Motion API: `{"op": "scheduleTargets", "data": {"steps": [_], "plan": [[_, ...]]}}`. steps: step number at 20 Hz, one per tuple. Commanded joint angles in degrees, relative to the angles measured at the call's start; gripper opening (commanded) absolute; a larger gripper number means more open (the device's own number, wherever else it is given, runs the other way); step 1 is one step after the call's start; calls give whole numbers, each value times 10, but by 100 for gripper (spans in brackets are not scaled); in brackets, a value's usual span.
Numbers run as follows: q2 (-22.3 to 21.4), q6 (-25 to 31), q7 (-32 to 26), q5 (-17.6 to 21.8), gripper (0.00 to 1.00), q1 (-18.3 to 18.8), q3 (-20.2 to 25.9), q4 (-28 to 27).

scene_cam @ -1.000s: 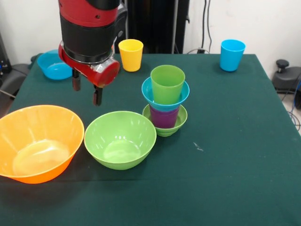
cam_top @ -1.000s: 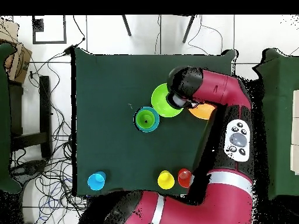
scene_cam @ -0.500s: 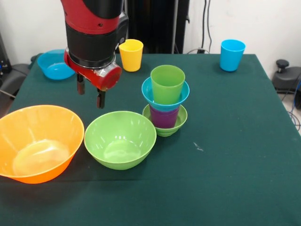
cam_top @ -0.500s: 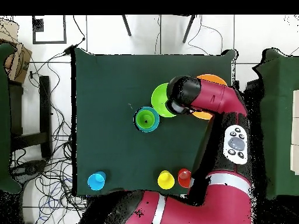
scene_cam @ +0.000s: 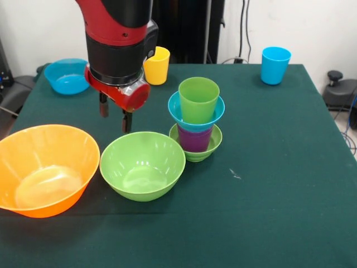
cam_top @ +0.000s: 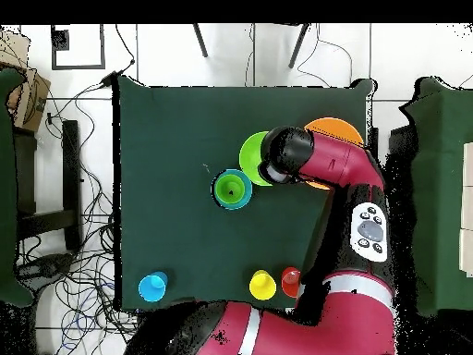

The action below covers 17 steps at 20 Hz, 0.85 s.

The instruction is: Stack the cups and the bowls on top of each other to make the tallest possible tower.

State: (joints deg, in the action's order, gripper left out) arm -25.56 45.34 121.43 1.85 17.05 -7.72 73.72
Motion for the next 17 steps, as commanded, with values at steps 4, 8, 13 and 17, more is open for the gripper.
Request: {"op": "scheduleTargets", "data": {"steps": [4,8,13,17], "plan": [[42,-51,64,-28,100,1,54,38],[53,-73,66,-32,100,2,57,43],[65,-87,61,-37,100,4,57,41],[72,-105,65,-41,100,0,56,46]]}}
